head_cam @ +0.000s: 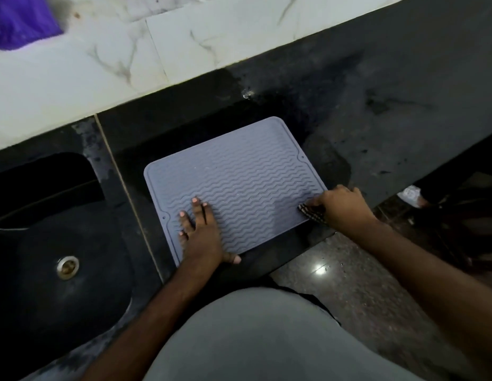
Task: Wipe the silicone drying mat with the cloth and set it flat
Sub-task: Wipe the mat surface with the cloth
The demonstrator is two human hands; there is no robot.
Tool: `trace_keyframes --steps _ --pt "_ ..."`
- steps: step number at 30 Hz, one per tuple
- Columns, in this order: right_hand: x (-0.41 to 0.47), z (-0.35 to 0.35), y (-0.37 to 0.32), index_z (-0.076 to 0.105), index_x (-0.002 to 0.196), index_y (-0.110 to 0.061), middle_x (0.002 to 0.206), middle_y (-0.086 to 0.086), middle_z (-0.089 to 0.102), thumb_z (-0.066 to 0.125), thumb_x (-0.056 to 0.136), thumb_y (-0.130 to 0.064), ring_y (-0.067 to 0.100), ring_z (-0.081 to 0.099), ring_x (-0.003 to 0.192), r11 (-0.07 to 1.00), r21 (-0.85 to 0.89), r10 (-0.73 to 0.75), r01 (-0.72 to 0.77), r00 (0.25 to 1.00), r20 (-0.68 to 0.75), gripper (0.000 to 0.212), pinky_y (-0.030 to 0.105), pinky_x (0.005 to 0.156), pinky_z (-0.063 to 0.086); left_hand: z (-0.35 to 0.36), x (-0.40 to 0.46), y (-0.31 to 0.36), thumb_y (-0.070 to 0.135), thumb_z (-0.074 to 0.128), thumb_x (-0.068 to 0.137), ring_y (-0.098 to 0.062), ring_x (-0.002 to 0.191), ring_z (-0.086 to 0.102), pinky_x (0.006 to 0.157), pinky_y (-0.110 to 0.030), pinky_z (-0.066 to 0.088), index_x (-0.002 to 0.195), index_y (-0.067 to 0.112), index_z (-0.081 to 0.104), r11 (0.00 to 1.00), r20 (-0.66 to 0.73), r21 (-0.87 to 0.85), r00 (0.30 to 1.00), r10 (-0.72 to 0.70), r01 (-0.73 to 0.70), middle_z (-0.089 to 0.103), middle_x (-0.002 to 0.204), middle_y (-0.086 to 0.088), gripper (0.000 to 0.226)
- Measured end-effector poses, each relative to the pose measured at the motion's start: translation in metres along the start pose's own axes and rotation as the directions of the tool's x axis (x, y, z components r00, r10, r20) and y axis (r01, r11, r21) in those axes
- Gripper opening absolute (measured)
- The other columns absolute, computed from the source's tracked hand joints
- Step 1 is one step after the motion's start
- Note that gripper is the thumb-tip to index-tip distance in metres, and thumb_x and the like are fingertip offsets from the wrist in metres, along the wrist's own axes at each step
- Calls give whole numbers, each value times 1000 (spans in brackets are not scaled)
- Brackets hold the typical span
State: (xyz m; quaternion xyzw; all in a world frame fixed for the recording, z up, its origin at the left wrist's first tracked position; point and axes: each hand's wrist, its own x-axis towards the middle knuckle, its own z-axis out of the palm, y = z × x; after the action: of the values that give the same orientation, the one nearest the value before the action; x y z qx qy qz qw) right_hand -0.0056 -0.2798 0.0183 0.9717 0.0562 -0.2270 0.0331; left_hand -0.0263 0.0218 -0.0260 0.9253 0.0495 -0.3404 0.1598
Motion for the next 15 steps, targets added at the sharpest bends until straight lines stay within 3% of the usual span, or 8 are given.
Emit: trace_keyframes --steps 2,4,6,9,11,15 --pt "-1 -6 -15 59 132 -34 127 9 63 58 85 -17 30 58 116 954 284 103 -99 995 1 50 38 99 47 -3 3 -14 45 93 62 -38 149 -25 120 -56 -1 159 16 -13 991 -35 -98 995 90 -93 -31 163 -5 147" --pt "0 -10 -28 62 129 -21 123 12 67 59 84 -11 30 62 113 840 533 168 -102 983 -77 47 29 93 46 -7 4 -32 39 91 68 -35 152 -17 122 -47 0 161 17 1 975 -77 -131 982 172 -181 -17 167 -8 132" --pt "4 -13 -40 62 126 -14 114 17 69 58 84 -7 34 65 105 782 615 264 -96 946 -188 43 30 87 47 -9 5 -48 38 89 73 -31 154 -8 125 -42 6 162 21 8 969 -118 -50 965 235 -242 -8 169 -8 121" --pt "19 -4 -58 62 122 -10 103 22 70 55 83 -7 41 66 93 840 519 354 -160 885 -301 39 43 81 55 -8 2 -66 51 79 80 -31 154 -4 124 -42 12 161 27 7 941 -144 104 931 335 -322 -9 169 -5 112" --pt "26 8 -73 62 117 -8 94 23 70 52 81 -8 42 65 84 891 401 355 -212 876 -327 38 44 76 55 -8 -1 -73 62 70 82 -30 153 -1 124 -42 13 162 28 5 922 -156 152 913 377 -355 -8 169 -2 109" --pt "26 25 -123 58 115 -3 102 21 68 46 83 -6 40 59 92 944 194 320 -267 884 -341 34 44 80 49 -12 0 -81 90 41 66 -29 151 9 122 -44 18 161 35 9 915 -203 197 898 390 -352 3 169 2 114"
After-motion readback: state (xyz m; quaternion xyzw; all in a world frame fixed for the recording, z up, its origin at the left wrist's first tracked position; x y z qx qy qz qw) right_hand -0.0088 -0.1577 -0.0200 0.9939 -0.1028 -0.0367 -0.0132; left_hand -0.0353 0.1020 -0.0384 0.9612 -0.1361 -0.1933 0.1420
